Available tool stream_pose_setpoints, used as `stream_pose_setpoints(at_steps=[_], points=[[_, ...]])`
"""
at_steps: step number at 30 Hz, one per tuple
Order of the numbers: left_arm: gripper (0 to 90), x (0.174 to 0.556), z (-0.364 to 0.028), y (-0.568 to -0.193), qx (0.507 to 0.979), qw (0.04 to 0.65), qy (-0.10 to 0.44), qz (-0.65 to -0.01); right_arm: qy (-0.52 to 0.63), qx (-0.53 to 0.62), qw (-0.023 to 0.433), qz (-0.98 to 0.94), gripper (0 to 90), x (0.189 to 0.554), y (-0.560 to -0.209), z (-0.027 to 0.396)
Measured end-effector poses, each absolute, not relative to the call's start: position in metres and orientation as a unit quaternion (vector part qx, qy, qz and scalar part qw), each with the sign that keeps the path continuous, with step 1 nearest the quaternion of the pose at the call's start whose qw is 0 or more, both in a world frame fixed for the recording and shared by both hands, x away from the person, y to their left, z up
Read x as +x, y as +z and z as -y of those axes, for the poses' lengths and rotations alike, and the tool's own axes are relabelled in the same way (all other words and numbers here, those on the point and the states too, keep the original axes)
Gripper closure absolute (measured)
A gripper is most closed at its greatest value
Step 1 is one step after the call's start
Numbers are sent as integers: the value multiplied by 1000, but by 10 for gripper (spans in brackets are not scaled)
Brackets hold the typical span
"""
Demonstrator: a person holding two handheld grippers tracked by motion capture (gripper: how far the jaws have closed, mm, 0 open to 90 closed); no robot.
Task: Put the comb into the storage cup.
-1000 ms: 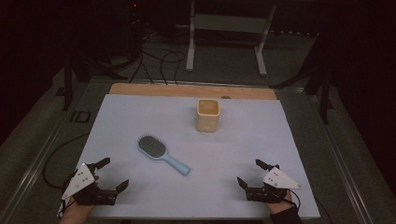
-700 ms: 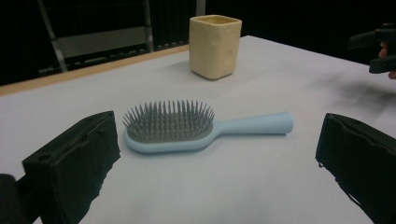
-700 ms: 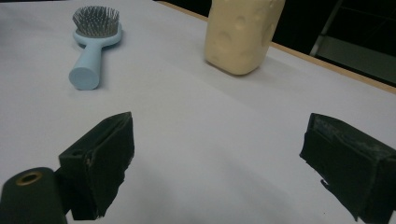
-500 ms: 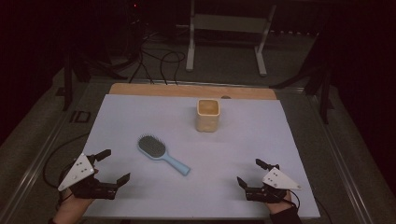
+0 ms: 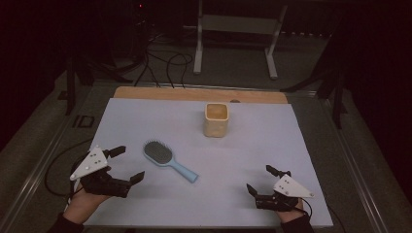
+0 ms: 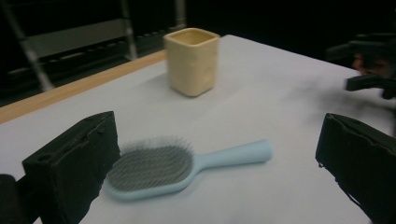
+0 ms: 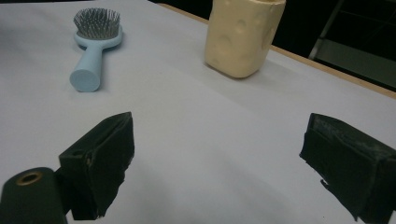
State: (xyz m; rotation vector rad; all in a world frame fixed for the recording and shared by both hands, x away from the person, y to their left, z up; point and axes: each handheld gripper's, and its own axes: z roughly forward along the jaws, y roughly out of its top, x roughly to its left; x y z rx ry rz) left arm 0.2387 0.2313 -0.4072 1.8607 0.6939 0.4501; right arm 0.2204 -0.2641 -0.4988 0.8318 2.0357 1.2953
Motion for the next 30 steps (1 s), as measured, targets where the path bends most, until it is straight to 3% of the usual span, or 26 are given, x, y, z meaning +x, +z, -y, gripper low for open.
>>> stream_pose_setpoints(at_steps=[14, 30], points=[[0, 264, -190, -394, 803, 513, 154, -262, 492, 314, 285, -761, 92, 220, -499, 264], [0, 288, -144, -410, 822, 496, 130, -247, 493, 312, 284, -761, 93, 221, -499, 265]])
